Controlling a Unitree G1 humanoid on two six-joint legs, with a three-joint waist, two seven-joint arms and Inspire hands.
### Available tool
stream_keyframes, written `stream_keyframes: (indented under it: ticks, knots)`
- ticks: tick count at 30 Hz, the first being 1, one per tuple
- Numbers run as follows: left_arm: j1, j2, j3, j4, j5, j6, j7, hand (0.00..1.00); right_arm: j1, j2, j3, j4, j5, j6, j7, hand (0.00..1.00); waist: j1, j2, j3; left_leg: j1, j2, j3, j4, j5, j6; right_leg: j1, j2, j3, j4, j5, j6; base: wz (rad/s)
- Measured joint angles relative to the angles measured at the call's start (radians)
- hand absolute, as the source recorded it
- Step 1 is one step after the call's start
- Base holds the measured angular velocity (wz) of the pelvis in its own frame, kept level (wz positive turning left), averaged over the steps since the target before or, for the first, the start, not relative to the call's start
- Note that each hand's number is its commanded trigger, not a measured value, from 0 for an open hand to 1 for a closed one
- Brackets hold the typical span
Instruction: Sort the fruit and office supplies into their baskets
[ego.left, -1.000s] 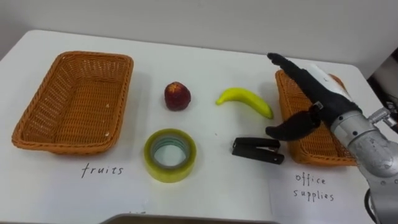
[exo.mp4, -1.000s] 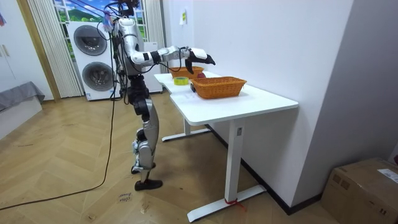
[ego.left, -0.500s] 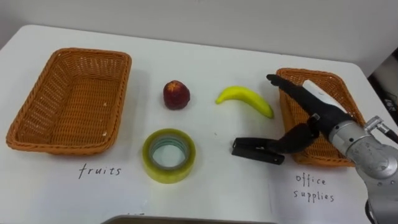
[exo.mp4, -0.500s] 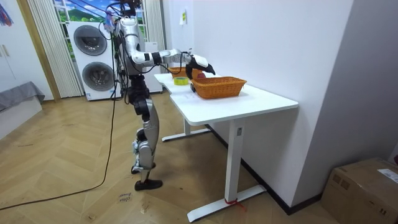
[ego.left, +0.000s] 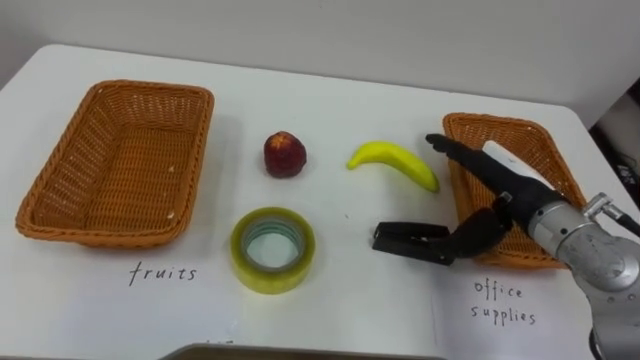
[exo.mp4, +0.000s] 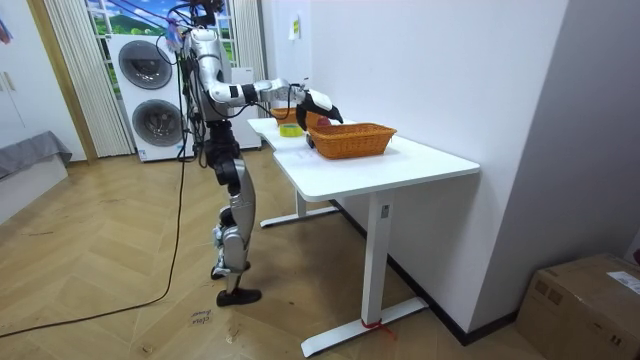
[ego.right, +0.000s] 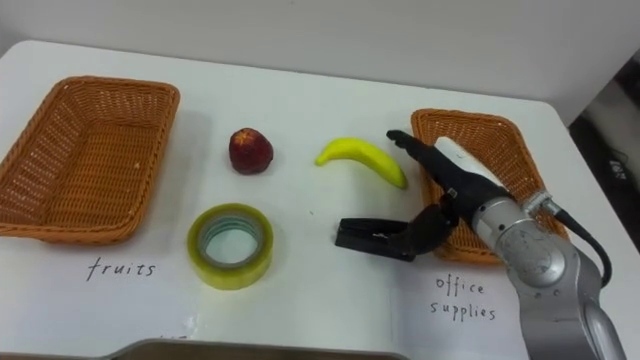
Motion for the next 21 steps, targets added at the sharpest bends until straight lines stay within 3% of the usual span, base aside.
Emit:
stream_keyframes:
  ticks: [21]
  knots:
    - [0.022,-0.001,-0.001,0.003,-0.002,0.014,0.001,0.0,0.0,0.0,-0.013,-0.088,-0.062,-0.001,-0.025,0.0,-0.005,0.003,0.0004,0.002,0.0,0.0,0.001,0.0,0.0,0.007,0.0,0.001,0.0,0.0,0.0,0.0]
